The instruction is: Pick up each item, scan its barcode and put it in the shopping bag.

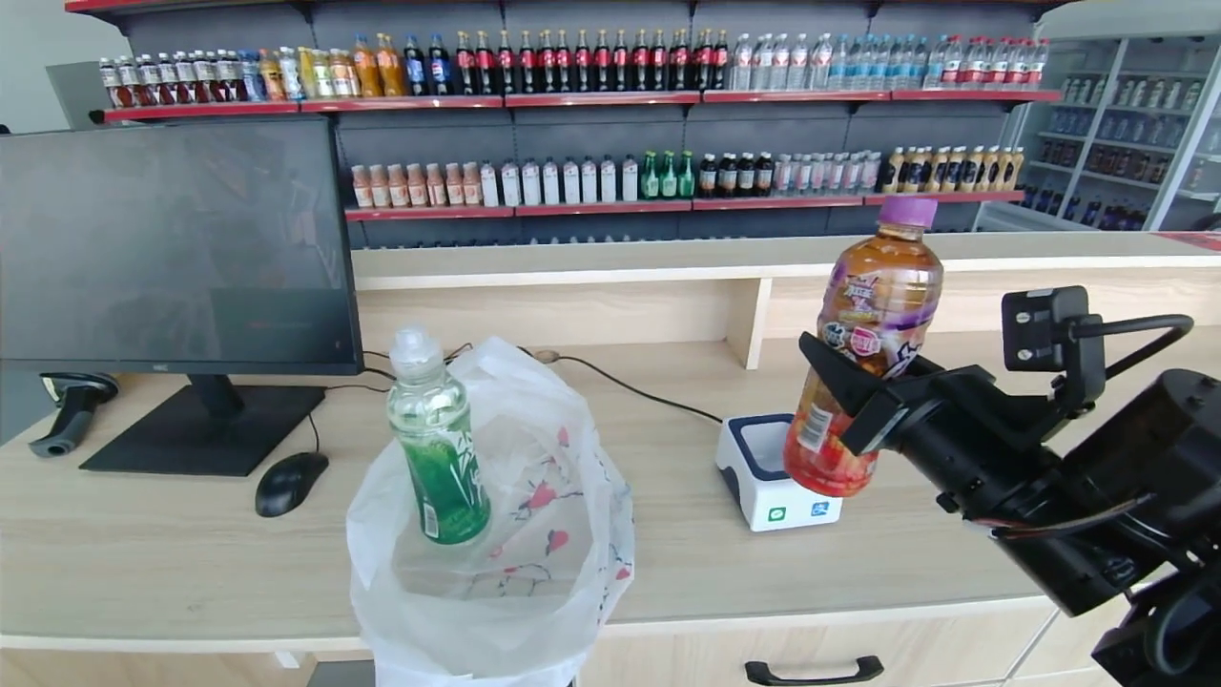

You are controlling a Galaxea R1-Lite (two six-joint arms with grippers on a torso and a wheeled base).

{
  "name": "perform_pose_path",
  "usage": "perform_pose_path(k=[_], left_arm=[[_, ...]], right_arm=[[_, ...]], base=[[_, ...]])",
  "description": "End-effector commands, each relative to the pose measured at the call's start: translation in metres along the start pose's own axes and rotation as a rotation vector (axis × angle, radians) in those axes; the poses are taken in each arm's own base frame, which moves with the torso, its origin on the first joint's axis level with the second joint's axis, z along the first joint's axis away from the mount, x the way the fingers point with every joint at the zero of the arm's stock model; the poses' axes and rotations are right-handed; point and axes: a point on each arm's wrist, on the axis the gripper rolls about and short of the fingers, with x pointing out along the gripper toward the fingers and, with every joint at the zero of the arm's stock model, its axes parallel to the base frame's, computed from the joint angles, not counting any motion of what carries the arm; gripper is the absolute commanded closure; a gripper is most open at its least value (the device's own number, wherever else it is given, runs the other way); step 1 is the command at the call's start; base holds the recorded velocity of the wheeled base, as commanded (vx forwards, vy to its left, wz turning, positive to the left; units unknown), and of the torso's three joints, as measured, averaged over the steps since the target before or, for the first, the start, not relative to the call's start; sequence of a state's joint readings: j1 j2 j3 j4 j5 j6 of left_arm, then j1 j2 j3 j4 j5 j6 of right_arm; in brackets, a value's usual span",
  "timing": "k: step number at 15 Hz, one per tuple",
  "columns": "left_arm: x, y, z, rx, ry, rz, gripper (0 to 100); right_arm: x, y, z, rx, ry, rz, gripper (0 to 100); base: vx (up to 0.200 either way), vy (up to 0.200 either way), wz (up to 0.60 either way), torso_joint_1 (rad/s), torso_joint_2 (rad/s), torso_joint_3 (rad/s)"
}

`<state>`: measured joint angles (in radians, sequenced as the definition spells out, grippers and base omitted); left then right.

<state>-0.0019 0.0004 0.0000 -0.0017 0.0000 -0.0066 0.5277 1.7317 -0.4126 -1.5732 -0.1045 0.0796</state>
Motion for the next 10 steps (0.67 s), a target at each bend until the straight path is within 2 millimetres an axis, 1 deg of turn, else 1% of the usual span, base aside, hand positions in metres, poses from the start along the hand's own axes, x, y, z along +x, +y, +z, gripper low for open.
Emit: perform_pose_path(k=[1, 8, 9, 10], left_arm=[[0.0000, 0.0000, 0.0000, 0.000, 0.000, 0.000, 0], [0.0000, 0.0000, 0.0000, 0.000, 0.000, 0.000, 0], [0.0000, 0.0000, 0.0000, 0.000, 0.000, 0.000, 0], [0.0000, 0.0000, 0.0000, -0.001, 0.000, 0.002, 0]], right_arm=[[-0.0001, -0.0001, -0.0010, 0.000, 0.006, 0.000, 100], [-0.0008, -0.0002, -0.0011, -0.002, 0.007, 0.000, 100], [-0.0006, -0.0009, -0.0003, -0.007, 0.004, -0.003, 100], [-0.0010, -0.0057, 0.0005, -0.019, 0.002, -0.021, 100]], base=[[0.000, 0.000, 0.00, 0.000, 0.00, 0.000], [0.000, 0.000, 0.00, 0.000, 0.00, 0.000], [0.000, 0.000, 0.00, 0.000, 0.00, 0.000], [0.000, 0.000, 0.00, 0.000, 0.00, 0.000]])
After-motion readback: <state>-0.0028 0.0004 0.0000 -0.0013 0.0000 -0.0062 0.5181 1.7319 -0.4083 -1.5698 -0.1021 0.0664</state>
